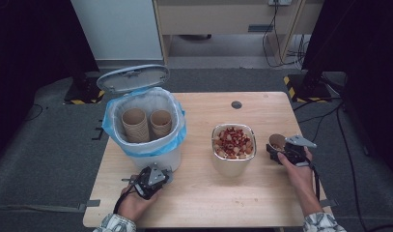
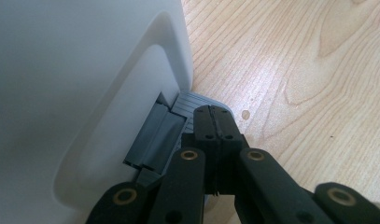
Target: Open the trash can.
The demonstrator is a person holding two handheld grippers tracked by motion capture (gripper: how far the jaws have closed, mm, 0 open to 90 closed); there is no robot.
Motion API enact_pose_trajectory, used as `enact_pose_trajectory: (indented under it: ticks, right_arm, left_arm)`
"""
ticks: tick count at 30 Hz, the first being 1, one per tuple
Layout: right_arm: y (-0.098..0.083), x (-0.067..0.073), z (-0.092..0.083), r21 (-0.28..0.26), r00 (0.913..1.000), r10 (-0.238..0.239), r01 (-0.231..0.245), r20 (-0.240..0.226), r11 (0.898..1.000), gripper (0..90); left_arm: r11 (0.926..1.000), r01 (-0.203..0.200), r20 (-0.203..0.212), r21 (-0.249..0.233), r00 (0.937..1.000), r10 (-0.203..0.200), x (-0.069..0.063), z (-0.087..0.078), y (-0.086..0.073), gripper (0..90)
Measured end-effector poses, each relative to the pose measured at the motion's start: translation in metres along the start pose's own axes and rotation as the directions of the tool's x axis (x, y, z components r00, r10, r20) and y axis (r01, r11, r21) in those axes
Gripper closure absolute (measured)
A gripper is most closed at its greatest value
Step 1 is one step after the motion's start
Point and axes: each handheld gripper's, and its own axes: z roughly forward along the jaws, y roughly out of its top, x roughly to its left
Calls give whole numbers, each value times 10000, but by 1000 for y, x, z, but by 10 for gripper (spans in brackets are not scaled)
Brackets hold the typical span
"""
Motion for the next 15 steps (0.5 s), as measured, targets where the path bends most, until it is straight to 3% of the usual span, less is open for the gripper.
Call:
enact_pose_trajectory:
  ticks: [4, 10, 15]
  right_arm:
    - [0, -1, -2, -236, 9994, -333, 331, -74, 9992, 284]
    - [4, -1, -9, -642, 9989, -392, 374, -274, 9972, 299]
    - [17, -2, -21, -999, 9969, -648, 600, -453, 9932, 308]
  left_arm:
    - [10000, 20, 18, -18, 10000, -20, 0, 0, 0, 898]
    - [10000, 9, 16, -16, 10000, -9, 0, 0, 0, 898]
    - [10000, 49, 44, -19, 10000, -49, 1, 0, 0, 898]
